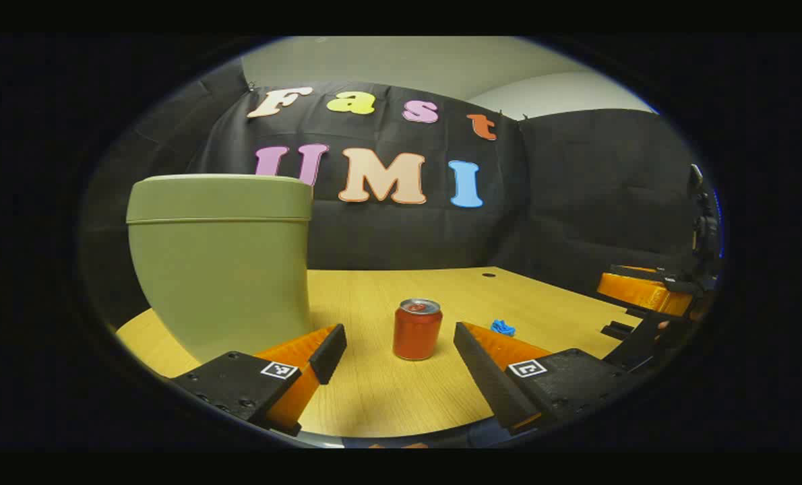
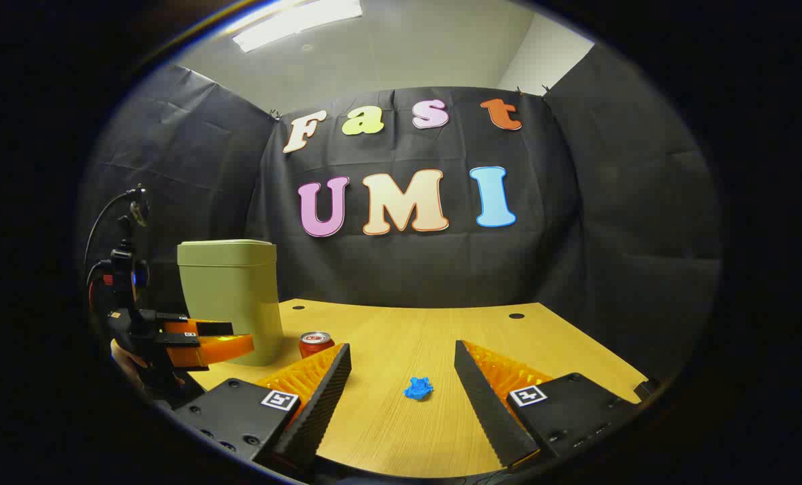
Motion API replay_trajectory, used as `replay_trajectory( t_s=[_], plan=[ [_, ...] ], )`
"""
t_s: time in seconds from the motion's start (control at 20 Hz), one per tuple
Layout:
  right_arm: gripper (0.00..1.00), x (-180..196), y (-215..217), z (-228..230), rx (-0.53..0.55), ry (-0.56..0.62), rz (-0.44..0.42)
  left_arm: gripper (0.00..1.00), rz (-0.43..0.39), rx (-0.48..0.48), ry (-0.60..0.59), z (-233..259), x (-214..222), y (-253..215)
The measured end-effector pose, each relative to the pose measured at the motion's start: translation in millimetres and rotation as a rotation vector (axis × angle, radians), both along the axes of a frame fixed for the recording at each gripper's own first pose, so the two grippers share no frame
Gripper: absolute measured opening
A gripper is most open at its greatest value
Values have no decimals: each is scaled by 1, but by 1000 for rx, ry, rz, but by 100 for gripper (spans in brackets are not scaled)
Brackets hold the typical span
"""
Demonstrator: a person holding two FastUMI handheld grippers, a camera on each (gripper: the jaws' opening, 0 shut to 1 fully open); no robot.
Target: Press the lid of the desktop garbage bin to open it, pick up the crumpled paper on the desktop and throw it into the bin, then pick up the pop can on the desktop and drop it into the bin, and finally close the garbage bin lid.
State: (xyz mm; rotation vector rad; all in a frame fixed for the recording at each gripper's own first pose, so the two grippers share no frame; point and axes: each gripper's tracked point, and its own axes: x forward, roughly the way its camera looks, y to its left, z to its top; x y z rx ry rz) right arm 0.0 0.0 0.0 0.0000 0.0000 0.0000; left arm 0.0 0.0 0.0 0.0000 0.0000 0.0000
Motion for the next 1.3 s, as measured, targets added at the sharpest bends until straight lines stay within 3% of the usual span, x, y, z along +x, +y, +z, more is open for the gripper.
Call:
replay_trajectory(
  t_s=[0.9,1.0,1.3],
  plan=[
    [97,5,12,-9,-31,23,16,99,32,21,-68,22,-10,10],
    [97,5,11,-10,-33,26,16,94,38,22,-67,21,-9,12],
    [97,4,12,-7,-26,14,18,66,32,12,-59,22,-10,12]
  ],
)
